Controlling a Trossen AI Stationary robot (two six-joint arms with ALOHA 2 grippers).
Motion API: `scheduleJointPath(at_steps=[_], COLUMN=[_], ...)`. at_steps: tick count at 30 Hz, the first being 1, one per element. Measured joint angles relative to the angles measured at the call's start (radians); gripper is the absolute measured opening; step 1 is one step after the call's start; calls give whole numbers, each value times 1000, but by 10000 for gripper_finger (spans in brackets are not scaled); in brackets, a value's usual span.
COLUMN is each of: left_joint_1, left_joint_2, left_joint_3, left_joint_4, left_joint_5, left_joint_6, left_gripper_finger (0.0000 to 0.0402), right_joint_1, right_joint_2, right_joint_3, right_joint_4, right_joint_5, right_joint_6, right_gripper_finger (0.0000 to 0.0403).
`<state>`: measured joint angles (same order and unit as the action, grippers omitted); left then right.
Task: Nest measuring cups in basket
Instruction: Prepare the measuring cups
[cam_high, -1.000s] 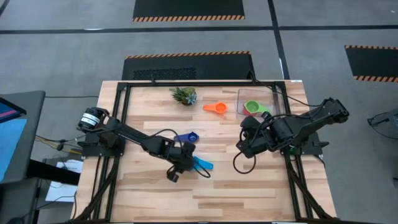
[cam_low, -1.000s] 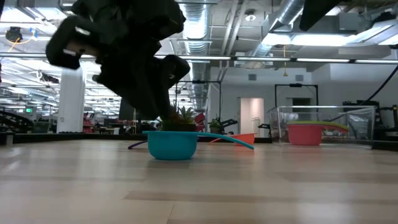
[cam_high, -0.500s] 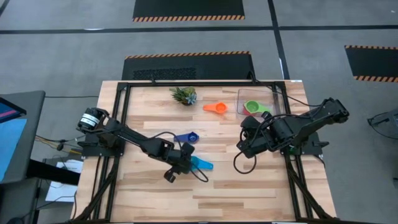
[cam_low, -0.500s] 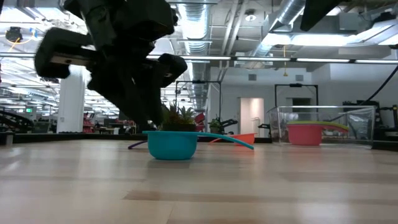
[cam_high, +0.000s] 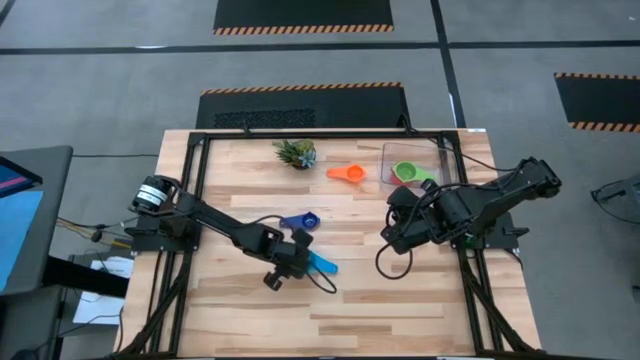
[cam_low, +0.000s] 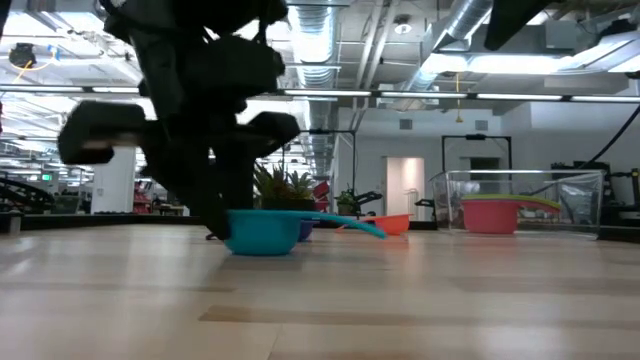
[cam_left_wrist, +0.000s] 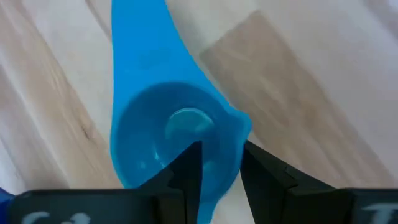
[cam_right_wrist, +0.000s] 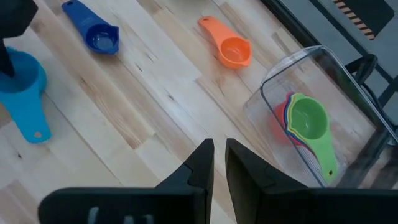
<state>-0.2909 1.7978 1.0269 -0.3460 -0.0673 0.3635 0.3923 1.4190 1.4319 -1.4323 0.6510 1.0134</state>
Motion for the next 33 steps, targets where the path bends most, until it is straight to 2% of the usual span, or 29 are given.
scheduleJointPath(at_steps=[8, 10, 12, 14, 17, 22, 25, 28, 33], left_joint_1=[2, 2, 4, 10, 29, 59, 98, 168, 283], left_joint_2=[61, 64, 66, 71, 72, 71, 70, 71, 71], left_joint_3=[19, 26, 45, 88, 187, 367, 429, 442, 443], left_joint_4=[-1, -15, -44, -94, -180, -265, -257, -225, -41], left_joint_5=[-20, -20, -20, -18, -21, -124, -152, -146, -118], left_joint_6=[-15, -53, -99, -139, -150, 20, 57, -2, -77], left_gripper_finger=[95, 85, 57, 20, 9, 4, 3, 2, 2], right_joint_1=[6, 6, 6, 6, 6, 6, 7, 27, 98], right_joint_2=[0, 0, 0, 0, 0, 0, 0, 0, -1], right_joint_3=[1, 1, 1, 1, 3, 81, 151, 226, 332], right_joint_4=[-3, -4, -4, -6, -6, -7, -7, -6, -8], right_joint_5=[0, 0, 0, 0, 1, 7, 19, 38, 73], right_joint_6=[1, 0, 0, -1, -1, -49, -97, -159, -265], right_gripper_finger=[66, 66, 66, 66, 66, 66, 66, 66, 66])
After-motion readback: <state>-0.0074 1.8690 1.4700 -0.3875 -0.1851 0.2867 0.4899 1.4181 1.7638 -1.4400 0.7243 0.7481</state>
